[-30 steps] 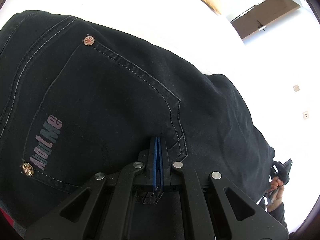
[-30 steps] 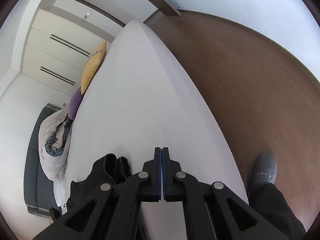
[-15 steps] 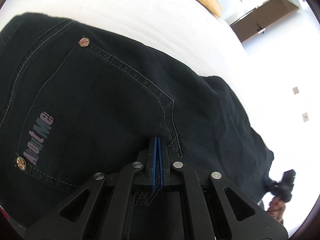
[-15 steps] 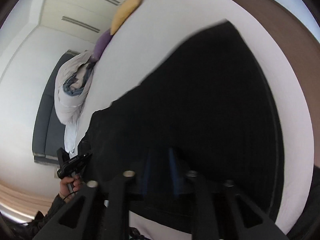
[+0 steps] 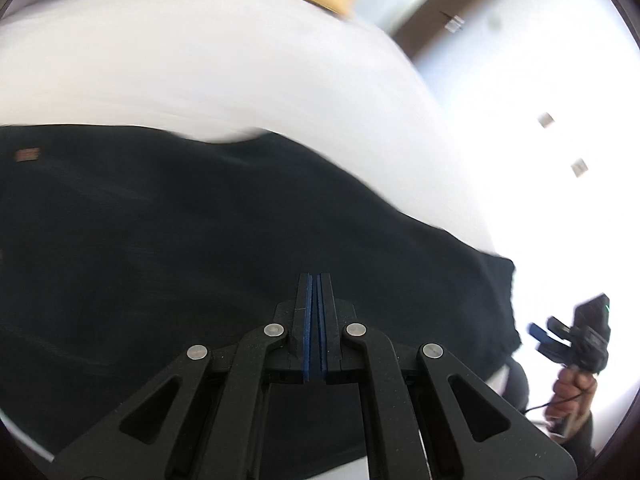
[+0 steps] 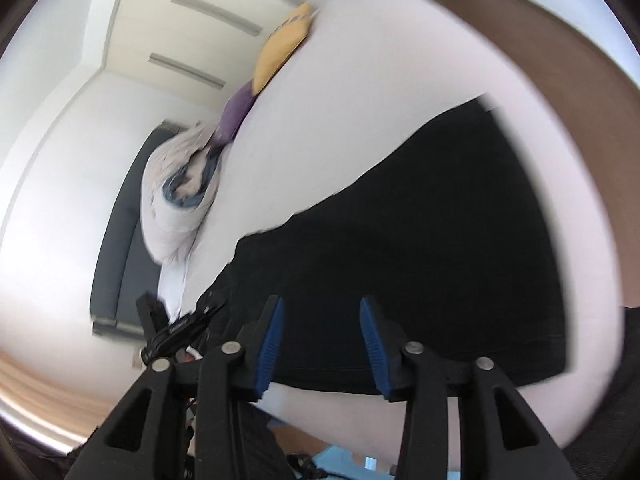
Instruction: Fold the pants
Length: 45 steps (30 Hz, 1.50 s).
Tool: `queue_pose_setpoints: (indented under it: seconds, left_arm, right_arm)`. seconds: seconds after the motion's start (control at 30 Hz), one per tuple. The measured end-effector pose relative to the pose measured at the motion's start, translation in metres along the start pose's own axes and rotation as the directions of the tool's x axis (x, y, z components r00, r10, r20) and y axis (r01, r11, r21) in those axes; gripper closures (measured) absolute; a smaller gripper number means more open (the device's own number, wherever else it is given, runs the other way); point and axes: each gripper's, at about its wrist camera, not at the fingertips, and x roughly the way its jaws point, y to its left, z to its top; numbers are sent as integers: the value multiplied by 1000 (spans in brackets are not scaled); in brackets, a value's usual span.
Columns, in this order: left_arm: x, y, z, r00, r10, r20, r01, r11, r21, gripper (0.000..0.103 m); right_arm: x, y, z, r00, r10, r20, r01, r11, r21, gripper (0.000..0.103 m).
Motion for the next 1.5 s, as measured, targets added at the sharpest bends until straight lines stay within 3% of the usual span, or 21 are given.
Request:
queue_pose_setpoints:
  seconds: [0.1, 0.2, 0.3, 0.4, 0.57, 0.63, 0.67, 0.73, 0.8, 0.93, 1.0, 1.03, 1.1, 1.17, 1.23, 1.27, 1.3, 1.33, 1.4, 1.43, 1.5]
  left_arm:
    - [35, -31, -8, 997, -30, -75, 33, 999, 34, 101]
    - [65, -41, -32, 979, -32, -201, 42, 998, 46, 101]
    - [60, -49, -49, 979, -26, -204, 51, 992, 118, 101]
    - [61, -32, -47, 967, -77, -241, 98, 992, 75, 101]
    - [54, -13, -53, 968, -123, -217, 133, 991, 33, 101]
    - [49, -5, -54, 971, -121, -207, 127, 992, 14, 101]
    - [49, -8, -52, 973, -112, -201, 118, 993, 19, 101]
    - [52, -20, -49, 976, -82, -202, 96, 994, 61, 101]
    - [54, -30, -43, 978, -56, -203, 76, 993, 93, 101]
    - [62, -29, -35, 982, -47, -182, 59, 996, 64, 101]
    - [68, -20, -33, 979, -75, -188, 80, 997, 18, 101]
    - [68, -17, -33, 978, -91, -187, 93, 996, 3, 101]
    - [68, -13, -32, 976, -109, -188, 109, 994, -10, 101]
    - [66, -9, -31, 977, -113, -183, 113, 994, -13, 101]
    - [63, -9, -29, 981, -97, -169, 96, 995, -9, 101]
    - [61, -9, -27, 983, -90, -158, 90, 996, -7, 101]
    - [57, -8, -26, 985, -89, -146, 89, 996, -3, 101]
    - [57, -9, -24, 987, -90, -134, 91, 996, -2, 101]
    - [59, -6, -22, 987, -91, -132, 90, 996, -13, 101]
    - [61, -5, -21, 986, -96, -134, 94, 995, -19, 101]
    - [61, -3, -20, 986, -91, -137, 91, 996, -6, 101]
  right_arm:
    - [42, -13, -9, 991, -75, -114, 85, 993, 87, 60]
    - [46, -35, -26, 975, -152, -163, 175, 974, 144, 103]
    - [24, -51, -43, 979, -124, -164, 156, 967, 200, 103]
    - [8, -61, -50, 983, -105, -147, 139, 961, 241, 103]
    - [-14, -46, -35, 978, -192, -81, 204, 958, 201, 103]
    - [-23, -33, -18, 976, -218, -8, 216, 961, 170, 89]
    - [-25, -26, -10, 981, -189, 30, 183, 971, 151, 86]
    - [-13, -13, 6, 994, -96, 49, 89, 988, 126, 61]
    - [11, 3, 18, 999, -39, 36, 36, 996, 77, 57]
    - [80, 20, 34, 997, 19, -77, -19, 1000, -1, 57]
    - [103, 10, 41, 993, -61, -98, 61, 998, -5, 59]
    - [109, 0, 47, 991, -95, -91, 94, 996, -8, 80]
    - [102, -22, 60, 991, -131, -36, 132, 990, 40, 103]
    - [84, -39, 68, 990, -130, 48, 125, 986, 109, 103]
    - [58, -45, 74, 970, -205, 133, 183, 971, 155, 103]
    - [52, -42, 75, 964, -219, 148, 195, 967, 161, 102]
    - [51, -33, 74, 964, -211, 159, 186, 970, 156, 92]
    - [54, -19, 71, 976, -153, 158, 133, 983, 126, 89]
    - [76, 5, 66, 996, -23, 84, 19, 998, 53, 80]
    - [92, 21, 63, 999, 4, 36, -4, 1000, 10, 71]
    - [126, 49, 57, 999, 19, -45, -23, 996, -87, 65]
